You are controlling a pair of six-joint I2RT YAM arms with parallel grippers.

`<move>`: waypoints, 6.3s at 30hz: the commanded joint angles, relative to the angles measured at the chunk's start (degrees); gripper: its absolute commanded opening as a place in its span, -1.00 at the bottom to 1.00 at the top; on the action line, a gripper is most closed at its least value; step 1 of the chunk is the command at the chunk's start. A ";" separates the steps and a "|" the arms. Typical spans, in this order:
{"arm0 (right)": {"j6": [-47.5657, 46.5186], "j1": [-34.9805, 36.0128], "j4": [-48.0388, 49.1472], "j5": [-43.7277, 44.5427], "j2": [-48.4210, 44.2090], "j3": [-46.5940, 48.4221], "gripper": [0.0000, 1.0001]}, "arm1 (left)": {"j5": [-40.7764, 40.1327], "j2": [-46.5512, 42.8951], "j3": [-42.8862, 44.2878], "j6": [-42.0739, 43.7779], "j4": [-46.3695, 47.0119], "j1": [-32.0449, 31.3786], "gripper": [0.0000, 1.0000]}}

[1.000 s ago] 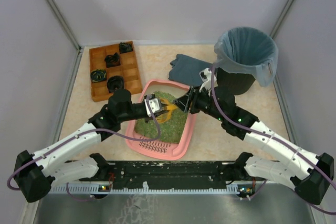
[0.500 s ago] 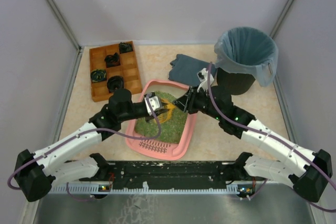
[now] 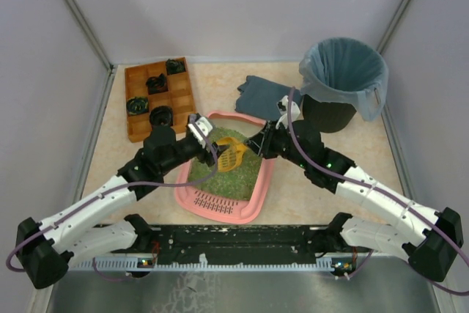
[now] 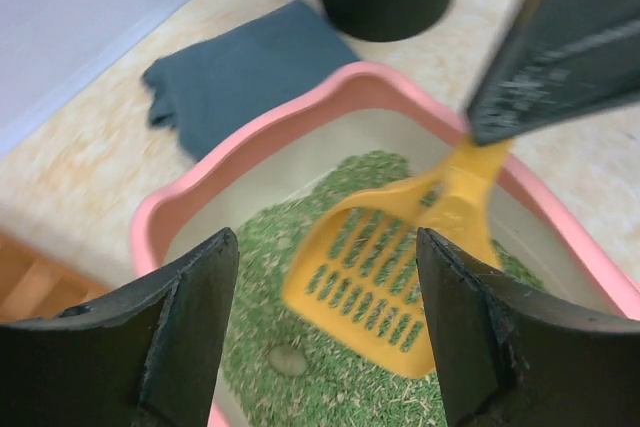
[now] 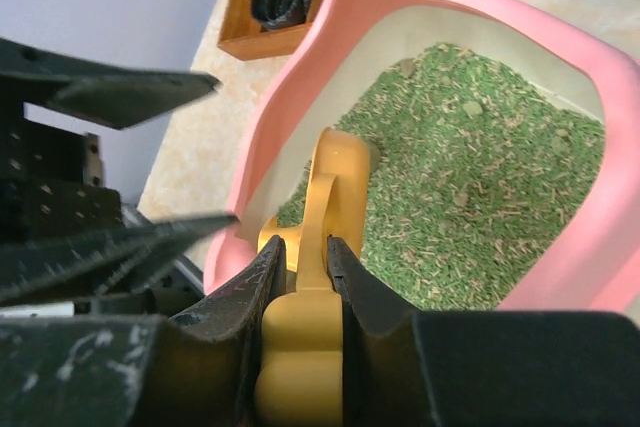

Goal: Clean the litter box

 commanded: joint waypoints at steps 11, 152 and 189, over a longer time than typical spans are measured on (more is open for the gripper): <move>3.14 0.57 -0.58 8.90 7.90 7.26 -1.00 | -4.55 3.74 5.99 -21.19 -21.00 18.72 0.35; 37.93 -22.60 42.35 -19.38 -15.74 -37.34 -1.00 | -7.95 -4.63 -1.27 -21.86 -9.87 21.02 0.96; 35.63 -25.19 39.56 -25.81 -13.05 -29.33 -1.00 | -4.83 1.11 0.51 -21.59 -11.45 20.99 0.93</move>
